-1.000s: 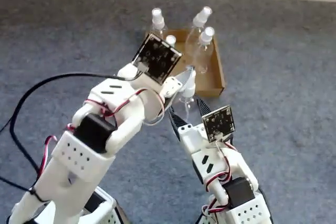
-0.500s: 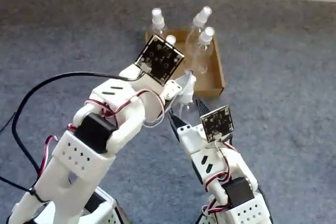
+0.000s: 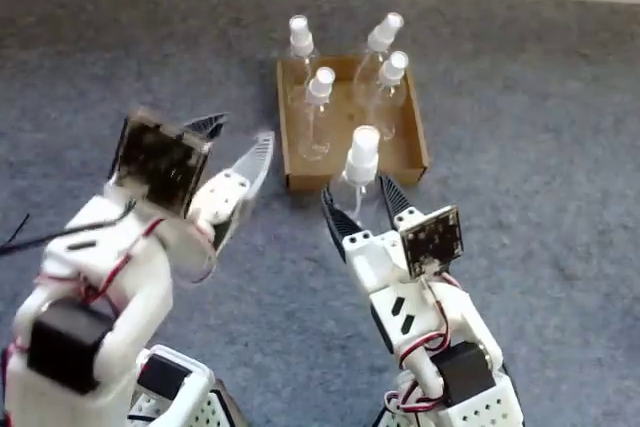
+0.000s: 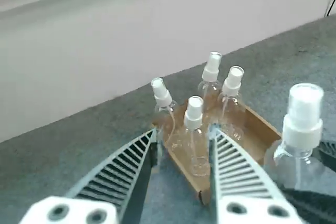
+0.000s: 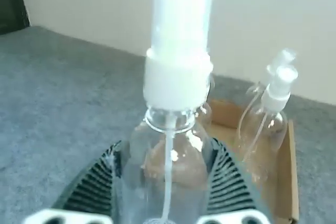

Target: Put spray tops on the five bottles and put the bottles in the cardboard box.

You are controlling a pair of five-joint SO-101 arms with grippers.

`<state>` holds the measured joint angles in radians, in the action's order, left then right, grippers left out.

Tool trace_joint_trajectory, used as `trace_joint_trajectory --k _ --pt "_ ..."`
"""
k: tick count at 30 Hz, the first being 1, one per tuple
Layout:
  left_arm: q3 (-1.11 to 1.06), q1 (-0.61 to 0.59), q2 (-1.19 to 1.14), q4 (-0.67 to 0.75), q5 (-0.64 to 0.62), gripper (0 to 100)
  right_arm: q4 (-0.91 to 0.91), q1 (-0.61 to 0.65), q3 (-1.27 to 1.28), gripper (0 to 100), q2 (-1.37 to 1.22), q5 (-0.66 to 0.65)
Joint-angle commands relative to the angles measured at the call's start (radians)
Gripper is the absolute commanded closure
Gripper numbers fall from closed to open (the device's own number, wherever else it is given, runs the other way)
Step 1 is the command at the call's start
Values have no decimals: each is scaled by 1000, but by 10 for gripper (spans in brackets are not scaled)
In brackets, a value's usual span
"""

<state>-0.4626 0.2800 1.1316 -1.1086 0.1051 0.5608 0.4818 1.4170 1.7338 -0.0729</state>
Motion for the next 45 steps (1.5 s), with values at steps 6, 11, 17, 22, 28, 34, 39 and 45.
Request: trace_joint_trajectory --k 6,11,17,22,28,34,39,45 --pt "-381 -19 125 61 68 845 -28 -2 -475 995 -539 11" --pt "-581 51 226 183 64 774 -7 1 -788 995 -889 11" --pt "-710 94 334 275 64 756 136 30 -1009 995 -1106 138" --pt "-740 91 341 321 64 765 234 114 -1040 995 -1113 158" --pt "-780 31 341 400 66 765 384 165 -1043 995 -1061 163" --pt "-785 -28 335 408 66 765 444 165 -1043 993 -992 160" --pt "-786 -28 335 408 66 765 479 159 -1044 960 -961 158" --pt "-816 -25 344 402 66 765 435 -27 -1076 995 -1040 141"
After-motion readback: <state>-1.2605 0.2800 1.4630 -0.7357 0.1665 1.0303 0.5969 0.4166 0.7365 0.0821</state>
